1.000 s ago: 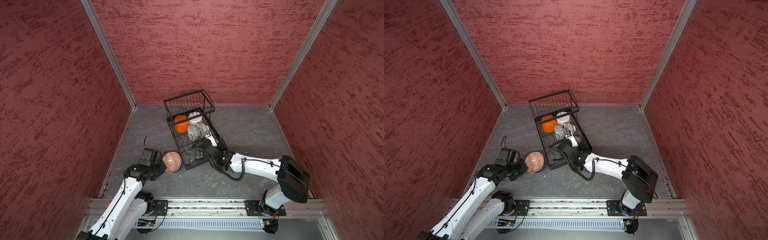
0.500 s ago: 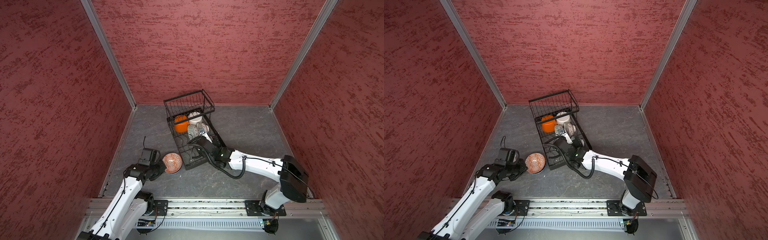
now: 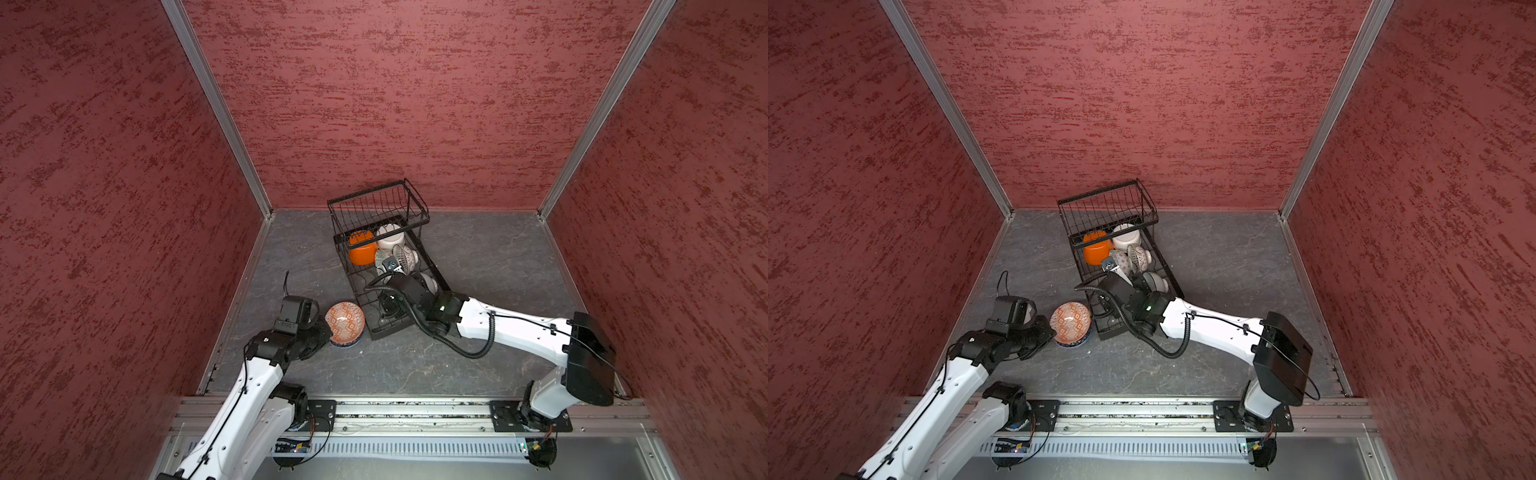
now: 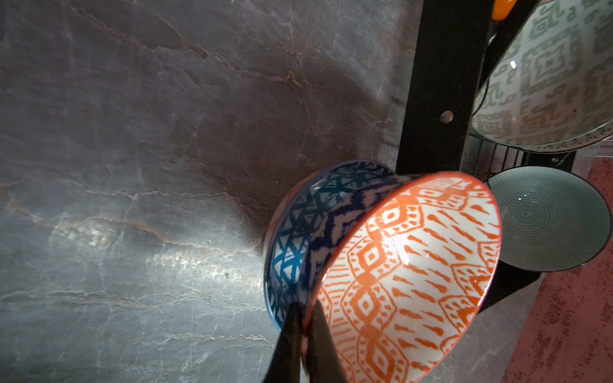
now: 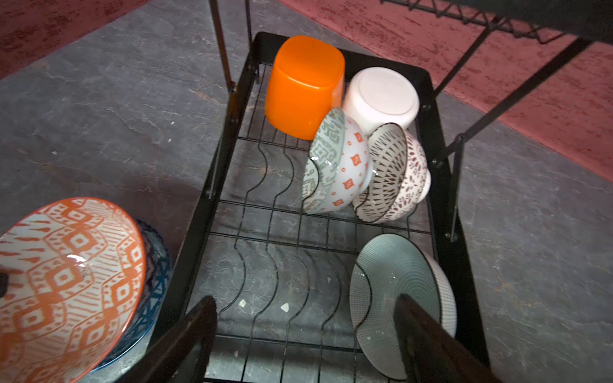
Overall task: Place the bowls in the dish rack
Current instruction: 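Grasp the orange-patterned bowl rim with the right gripper while the left gripper holds it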
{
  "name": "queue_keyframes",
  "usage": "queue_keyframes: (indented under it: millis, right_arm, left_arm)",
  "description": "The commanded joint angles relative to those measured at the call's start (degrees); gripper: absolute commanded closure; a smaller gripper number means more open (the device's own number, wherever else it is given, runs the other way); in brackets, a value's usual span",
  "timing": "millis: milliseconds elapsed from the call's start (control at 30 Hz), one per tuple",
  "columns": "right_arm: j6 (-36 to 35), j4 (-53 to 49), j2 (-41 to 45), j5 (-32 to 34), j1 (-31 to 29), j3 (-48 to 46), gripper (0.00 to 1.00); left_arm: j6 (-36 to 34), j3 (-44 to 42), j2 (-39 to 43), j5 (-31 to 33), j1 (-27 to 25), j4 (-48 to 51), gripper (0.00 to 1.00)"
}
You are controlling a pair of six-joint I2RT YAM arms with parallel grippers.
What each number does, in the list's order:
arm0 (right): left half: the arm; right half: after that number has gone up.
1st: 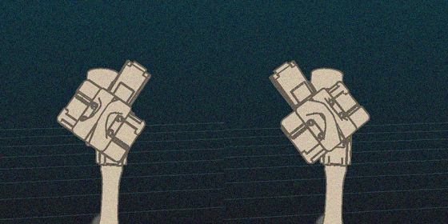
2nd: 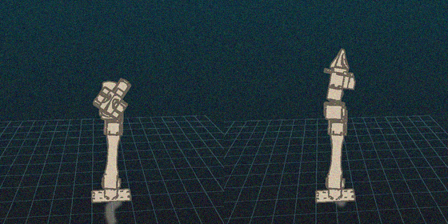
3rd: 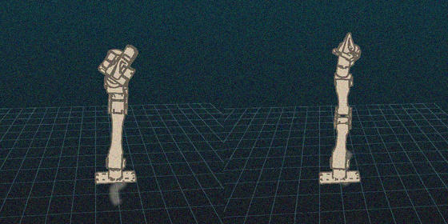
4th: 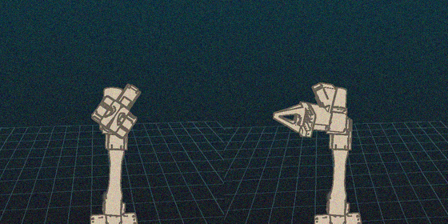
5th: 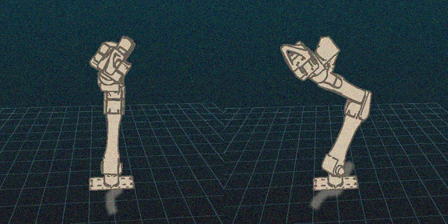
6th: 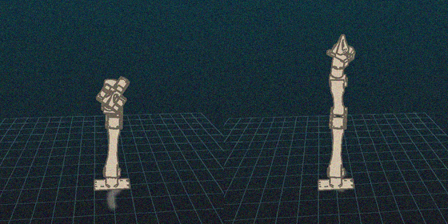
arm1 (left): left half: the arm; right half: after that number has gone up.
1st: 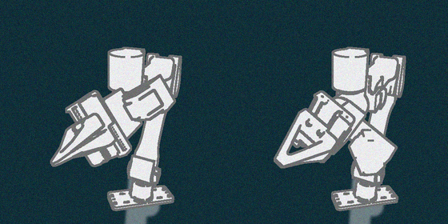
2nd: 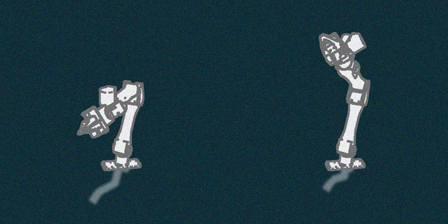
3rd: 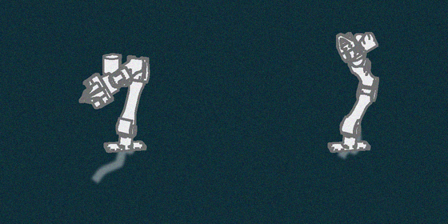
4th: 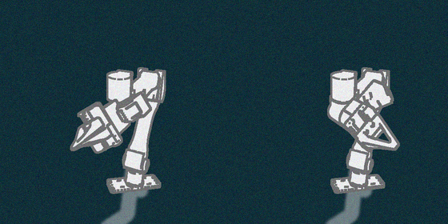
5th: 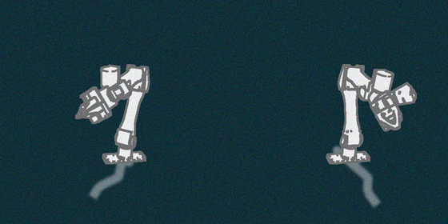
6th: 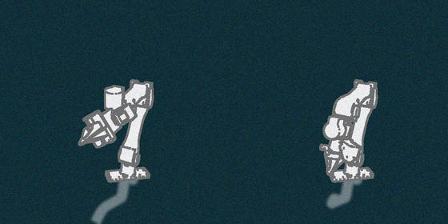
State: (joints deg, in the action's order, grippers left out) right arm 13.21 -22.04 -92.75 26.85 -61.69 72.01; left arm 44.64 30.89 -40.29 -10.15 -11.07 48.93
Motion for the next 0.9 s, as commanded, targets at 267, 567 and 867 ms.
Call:
queue_keyframes:
  millis: [267, 567, 867]
  right_arm:
    - [0.3, -6.6, -3.6, -9.6, -2.4, 8.8, 0.21]
    - [1.7, -10.9, -7.8, -13.9, -3.0, 13.9, 0.27]
    - [4.8, -11.7, -10.7, -10.8, -3.0, 15.4, 0.38]
  left_arm:
    - [-1.8, 4.7, 2.7, 0.3, -0.2, 0.0, 1.0]
    - [-1.7, 7.1, 1.9, 2.1, -3.4, -1.3, 1.0]
    - [-0.9, 9.2, -1.2, 7.4, -11.8, -4.6, 1.0]
